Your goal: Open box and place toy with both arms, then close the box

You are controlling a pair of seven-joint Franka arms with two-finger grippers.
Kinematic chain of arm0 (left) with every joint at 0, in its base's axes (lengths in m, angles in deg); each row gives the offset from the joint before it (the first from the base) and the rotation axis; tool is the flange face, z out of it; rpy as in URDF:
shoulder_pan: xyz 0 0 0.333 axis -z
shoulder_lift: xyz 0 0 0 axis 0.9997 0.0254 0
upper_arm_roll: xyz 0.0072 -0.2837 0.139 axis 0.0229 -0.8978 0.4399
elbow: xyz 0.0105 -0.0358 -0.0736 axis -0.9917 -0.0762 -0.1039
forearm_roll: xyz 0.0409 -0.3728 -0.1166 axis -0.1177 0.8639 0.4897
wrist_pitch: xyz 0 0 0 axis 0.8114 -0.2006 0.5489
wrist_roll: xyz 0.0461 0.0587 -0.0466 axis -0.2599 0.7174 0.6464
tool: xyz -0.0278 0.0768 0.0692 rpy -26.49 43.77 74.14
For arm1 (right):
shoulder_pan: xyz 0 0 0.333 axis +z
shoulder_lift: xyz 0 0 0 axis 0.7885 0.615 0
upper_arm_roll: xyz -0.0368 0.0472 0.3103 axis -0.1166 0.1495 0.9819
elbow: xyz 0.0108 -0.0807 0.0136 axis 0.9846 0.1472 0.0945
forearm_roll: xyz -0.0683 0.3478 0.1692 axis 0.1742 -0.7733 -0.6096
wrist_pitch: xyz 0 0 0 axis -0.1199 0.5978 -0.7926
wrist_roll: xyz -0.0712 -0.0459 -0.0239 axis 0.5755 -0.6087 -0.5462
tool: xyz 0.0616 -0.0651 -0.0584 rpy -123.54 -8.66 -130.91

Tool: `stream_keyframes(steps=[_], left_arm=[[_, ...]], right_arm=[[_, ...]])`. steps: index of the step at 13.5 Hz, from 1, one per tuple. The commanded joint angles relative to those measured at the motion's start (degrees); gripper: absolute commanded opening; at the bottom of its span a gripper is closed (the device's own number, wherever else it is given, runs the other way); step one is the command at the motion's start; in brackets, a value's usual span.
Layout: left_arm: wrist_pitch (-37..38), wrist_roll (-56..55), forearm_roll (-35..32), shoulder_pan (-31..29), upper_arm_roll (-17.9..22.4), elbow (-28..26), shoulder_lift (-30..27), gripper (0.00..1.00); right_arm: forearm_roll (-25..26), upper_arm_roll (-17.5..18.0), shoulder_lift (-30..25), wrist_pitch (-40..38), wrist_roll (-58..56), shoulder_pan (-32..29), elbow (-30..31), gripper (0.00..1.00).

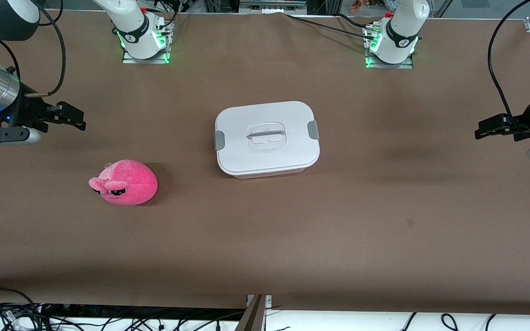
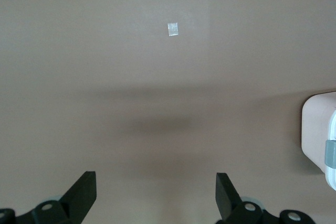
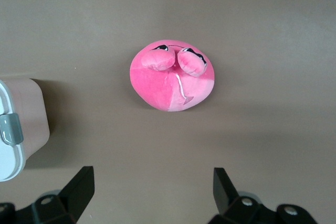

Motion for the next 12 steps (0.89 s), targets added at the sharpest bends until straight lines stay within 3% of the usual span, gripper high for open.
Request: stream_keyframes(steps=[1,12], left_arm=[[0.5,1.0,-1.0,0.0,0.0,1.8,0.9,1.0],[1.0,1.0,-1.0,0.5,-0.1,1.6,1.0,1.0]], right_arm=[[0.4,0.9,-0.5,0.6,-0.2,-0.9,0.4,1.0],[0.2,0.9,-0.5,0.2,-0.3,-0.9,0.2,1.0]])
